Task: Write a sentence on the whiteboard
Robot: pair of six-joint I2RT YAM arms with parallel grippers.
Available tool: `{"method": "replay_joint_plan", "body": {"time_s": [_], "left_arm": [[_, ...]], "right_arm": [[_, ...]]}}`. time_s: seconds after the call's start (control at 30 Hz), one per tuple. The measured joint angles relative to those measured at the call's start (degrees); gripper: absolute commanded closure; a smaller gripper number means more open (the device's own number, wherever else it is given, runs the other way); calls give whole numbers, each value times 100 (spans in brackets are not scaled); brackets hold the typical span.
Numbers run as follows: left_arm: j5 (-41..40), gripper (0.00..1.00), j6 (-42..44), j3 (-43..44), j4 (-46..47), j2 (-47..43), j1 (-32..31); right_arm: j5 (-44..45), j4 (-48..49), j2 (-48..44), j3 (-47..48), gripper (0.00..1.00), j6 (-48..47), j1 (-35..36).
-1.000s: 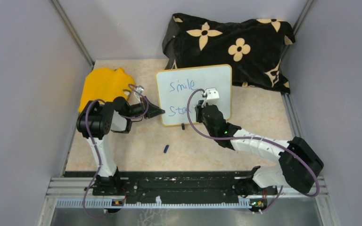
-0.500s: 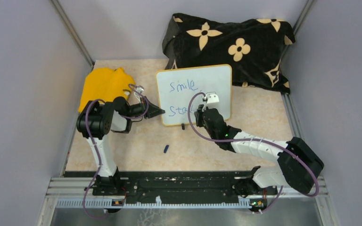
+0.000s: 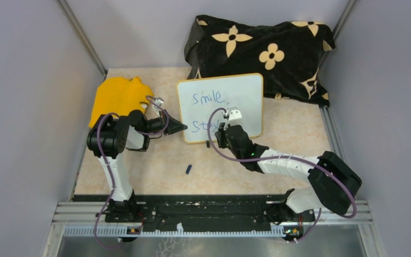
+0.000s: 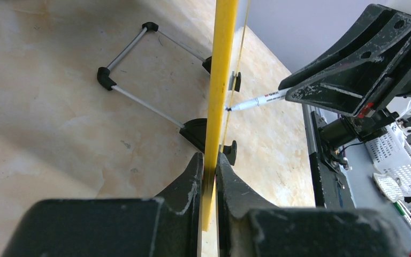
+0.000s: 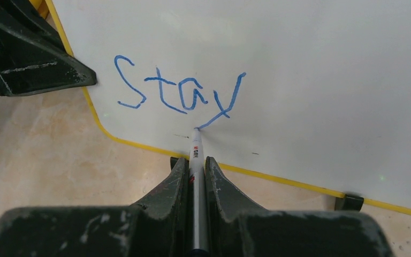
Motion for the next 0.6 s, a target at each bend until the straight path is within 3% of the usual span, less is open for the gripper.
{"method": "replay_joint_plan", "body": {"time_s": [0.37,0.6], "left_arm": [[4,100,22,0,-22,0,-4],[15,100,22,11,-22,0,-4]], "right_arm": [[-114,-20,258,175,100,-7,142],[245,-330,-601,149,100,-210,105]]}}
